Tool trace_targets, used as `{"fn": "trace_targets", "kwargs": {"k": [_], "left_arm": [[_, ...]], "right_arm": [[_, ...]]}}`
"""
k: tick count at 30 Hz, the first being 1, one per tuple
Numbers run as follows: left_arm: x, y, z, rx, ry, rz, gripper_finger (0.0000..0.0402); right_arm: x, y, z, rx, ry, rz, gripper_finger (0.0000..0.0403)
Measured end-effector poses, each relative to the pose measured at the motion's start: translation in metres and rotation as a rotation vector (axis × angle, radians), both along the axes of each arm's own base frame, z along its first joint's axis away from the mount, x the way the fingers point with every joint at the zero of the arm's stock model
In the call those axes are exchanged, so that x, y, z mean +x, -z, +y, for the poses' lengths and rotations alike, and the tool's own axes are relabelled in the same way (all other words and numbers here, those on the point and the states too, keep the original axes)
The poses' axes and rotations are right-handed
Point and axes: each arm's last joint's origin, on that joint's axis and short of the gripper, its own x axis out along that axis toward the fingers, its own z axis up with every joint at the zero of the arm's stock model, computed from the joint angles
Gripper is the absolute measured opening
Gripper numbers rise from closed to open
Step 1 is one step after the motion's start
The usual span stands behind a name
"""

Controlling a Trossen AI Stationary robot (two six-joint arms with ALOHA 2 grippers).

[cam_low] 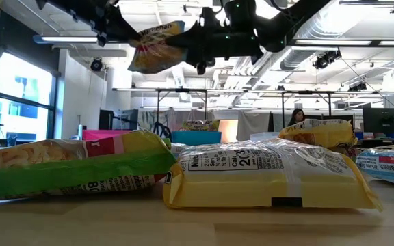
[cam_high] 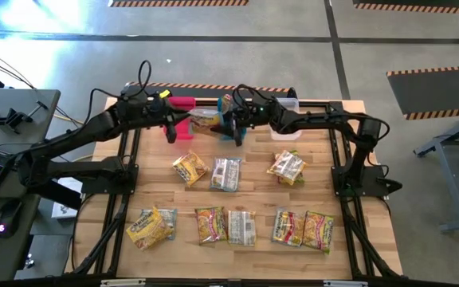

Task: Sort Maruchan noodles
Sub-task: Put the top blue noodle pack into the red bin

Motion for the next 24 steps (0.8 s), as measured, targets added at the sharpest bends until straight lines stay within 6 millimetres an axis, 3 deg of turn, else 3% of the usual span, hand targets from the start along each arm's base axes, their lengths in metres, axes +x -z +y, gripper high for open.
{"fn": "trace_targets", "kwargs": {"k": [8, 16, 20, 24], "left_arm": [[-0.009, -0.011, -0.006, -0.120, -0.016, 0.097, 0.0135], [-0.020, -0.034, -0.012, -0.164, -0.026, 0.128, 0.0187], [-0.014, -0.043, -0.010, -0.188, 0.017, 0.126, 0.0206], [0.004, -0.042, -0.002, -0.257, 0.098, 0.198, 0.0222]], "right_arm": [[-0.001, 0.000, -0.001, -0.032, -0.008, -0.004, 0.0101], [-0.001, 0.001, 0.000, -0.069, -0.053, -0.011, 0.0101], [0.000, 0.001, 0.002, -0.132, -0.065, -0.022, 0.0102], [0.000, 0.001, 0.002, -0.178, -0.067, -0.030, 0.0102]]}}
